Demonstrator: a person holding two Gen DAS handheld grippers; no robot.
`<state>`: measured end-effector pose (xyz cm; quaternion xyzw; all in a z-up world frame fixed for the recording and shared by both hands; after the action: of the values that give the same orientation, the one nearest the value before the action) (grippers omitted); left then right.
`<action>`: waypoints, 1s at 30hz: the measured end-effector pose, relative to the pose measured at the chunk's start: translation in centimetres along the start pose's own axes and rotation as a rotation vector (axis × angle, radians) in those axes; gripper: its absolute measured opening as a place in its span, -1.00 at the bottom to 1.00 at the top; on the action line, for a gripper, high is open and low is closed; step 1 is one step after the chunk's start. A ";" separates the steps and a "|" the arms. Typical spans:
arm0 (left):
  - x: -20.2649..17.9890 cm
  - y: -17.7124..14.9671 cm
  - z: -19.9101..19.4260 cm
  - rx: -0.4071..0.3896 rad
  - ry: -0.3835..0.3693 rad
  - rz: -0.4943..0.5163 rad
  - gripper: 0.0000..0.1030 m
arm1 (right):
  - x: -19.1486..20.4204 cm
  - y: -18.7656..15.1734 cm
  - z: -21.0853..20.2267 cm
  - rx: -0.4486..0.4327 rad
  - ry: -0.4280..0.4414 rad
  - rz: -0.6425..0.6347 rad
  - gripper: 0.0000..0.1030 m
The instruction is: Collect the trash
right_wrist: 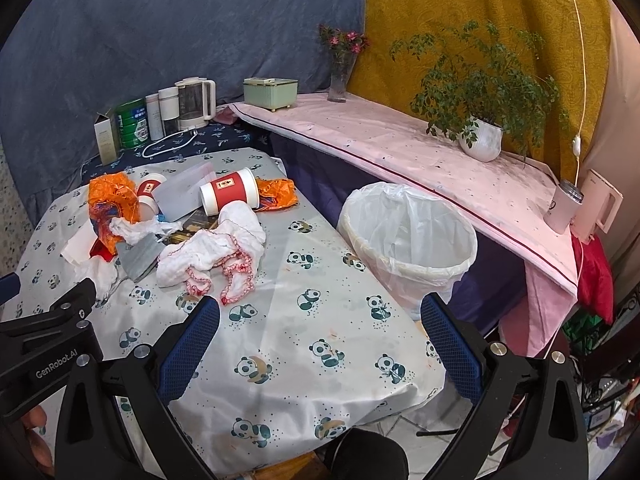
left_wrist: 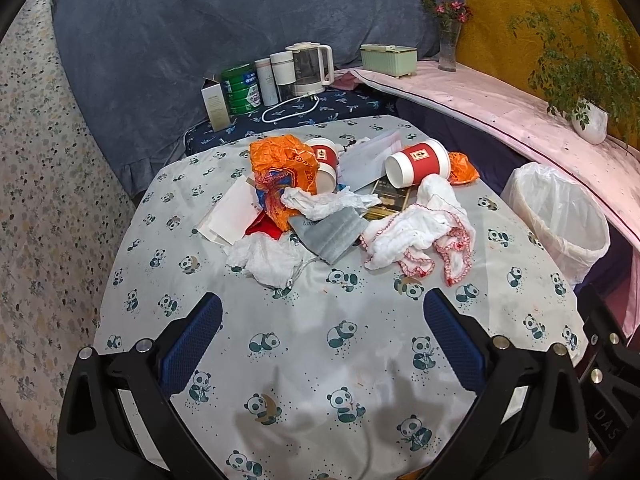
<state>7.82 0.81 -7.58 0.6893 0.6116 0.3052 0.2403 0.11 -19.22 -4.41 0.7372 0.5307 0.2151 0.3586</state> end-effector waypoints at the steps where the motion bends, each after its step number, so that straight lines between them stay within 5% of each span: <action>1: 0.0 0.1 0.1 -0.002 0.000 0.002 0.87 | 0.0 0.0 0.2 0.001 0.000 0.000 0.87; 30: -0.4 0.6 2.1 0.013 -0.004 0.021 0.87 | -0.2 0.4 1.6 0.017 -0.018 0.007 0.87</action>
<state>9.68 0.42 -8.66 0.6978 0.6058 0.3022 0.2338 1.44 -20.01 -5.11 0.7440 0.5269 0.2050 0.3562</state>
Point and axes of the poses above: each gripper's, at about its wrist camera, not at the fingertips, and z roughly the way its jaws point, x to its left, y to its top, the point moved 8 cm from there along z, roughly the way its jaws point, and after that the axes turned 1 degree about z, right-handed, at the moved point
